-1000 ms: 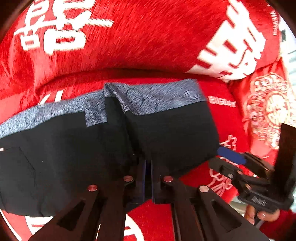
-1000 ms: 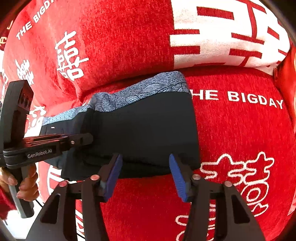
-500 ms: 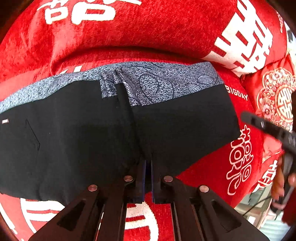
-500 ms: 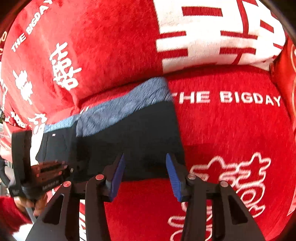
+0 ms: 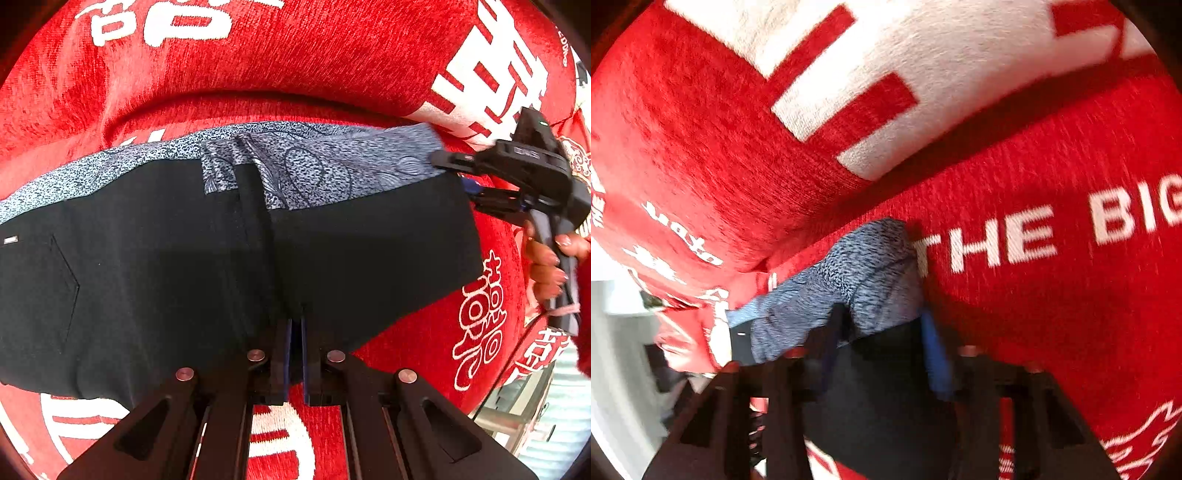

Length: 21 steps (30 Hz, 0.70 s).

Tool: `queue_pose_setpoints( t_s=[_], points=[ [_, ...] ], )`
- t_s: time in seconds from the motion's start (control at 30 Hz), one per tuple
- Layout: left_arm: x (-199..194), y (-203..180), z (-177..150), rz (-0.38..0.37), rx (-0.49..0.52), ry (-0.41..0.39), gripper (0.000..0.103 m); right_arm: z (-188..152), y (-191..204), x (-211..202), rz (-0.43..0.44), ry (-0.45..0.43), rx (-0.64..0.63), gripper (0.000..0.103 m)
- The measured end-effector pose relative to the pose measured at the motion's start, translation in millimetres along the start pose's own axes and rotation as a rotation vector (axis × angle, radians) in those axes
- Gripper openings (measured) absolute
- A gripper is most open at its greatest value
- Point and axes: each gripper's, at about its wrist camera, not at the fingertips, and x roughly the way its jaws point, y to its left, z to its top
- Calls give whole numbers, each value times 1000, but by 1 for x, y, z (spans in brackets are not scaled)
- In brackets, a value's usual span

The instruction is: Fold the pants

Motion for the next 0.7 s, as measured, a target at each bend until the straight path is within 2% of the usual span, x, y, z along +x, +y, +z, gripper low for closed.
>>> queue_pose_setpoints(
  t_s=[0.1,0.17,0.2,0.23,0.27,0.33,0.4,0.43,0.47,0.5,0.53,0.6,0.63,0.7],
  points=[
    [3,-2,-1,5,11,-3,5,-12,5,-15,-26,-17,-50,31],
    [4,-4,1,10,12,-6,5,-13,6,-7,-212,-15,-128,34],
    [5,-5,2,19,12,-3,5,-13,7,0,-256,-13,-150,40],
    [5,-6,2,27,16,-4,5,-13,7,3,-278,-18,-151,50],
    [4,-7,2,35,21,-7,5,-13,9,4,-285,-29,-138,52],
    [2,-9,1,47,32,-15,5,-16,15,1,-271,-52,-119,52],
    [-1,-10,1,51,25,-21,5,-26,26,-5,-315,-83,-137,52],
    [-3,-10,3,61,14,-22,10,-31,32,-7,-340,-95,-155,52],
    [-5,-10,3,85,4,-26,29,-39,41,-12,-371,-117,-191,52],
    [-9,-8,3,123,-8,-40,44,-44,46,-15,-384,-131,-212,52],
    [-16,-7,3,148,-22,-67,67,-53,55,-18,-393,-148,-245,52],
    [-26,-2,0,146,-40,-109,70,-67,73,-21,-369,-155,-296,45],
    [-28,1,0,152,-47,-101,70,-73,82,-18,-345,-139,-316,39],
    [-28,7,-2,184,-65,-85,70,-84,102,-1,-275,-74,-351,38]
  ],
)
